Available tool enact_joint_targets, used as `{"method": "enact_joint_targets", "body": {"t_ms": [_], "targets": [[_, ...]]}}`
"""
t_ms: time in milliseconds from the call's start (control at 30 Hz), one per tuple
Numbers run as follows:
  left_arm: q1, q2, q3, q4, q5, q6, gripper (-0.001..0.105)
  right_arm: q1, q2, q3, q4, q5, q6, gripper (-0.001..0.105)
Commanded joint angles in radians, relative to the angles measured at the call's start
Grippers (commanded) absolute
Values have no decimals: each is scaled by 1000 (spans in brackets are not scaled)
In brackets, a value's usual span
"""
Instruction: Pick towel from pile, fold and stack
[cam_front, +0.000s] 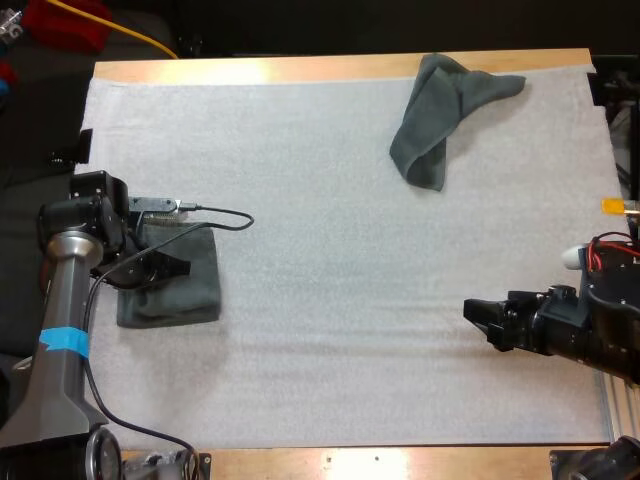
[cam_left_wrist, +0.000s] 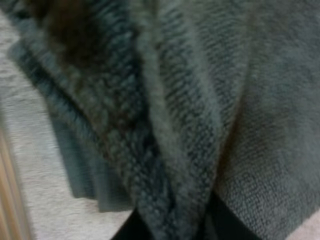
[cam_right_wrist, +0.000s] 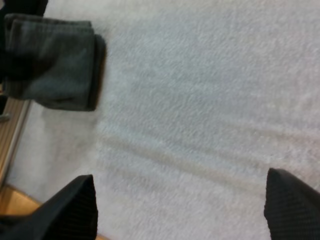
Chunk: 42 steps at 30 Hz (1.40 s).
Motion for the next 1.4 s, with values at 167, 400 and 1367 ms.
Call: {"method": "enact_joint_targets", "body": {"t_ms": [167, 400, 1367], "targets": [[0, -6, -1, -6, -132, -12, 72, 3, -4, -6, -10, -41, -9, 68], [-3, -8, -23, 39, -69, -62, 63, 3, -4, -6, -14, -42, -9, 68], [-3, 2, 206, -234, 85, -120, 63, 3, -4, -6, -171, -154, 15, 68]]}}
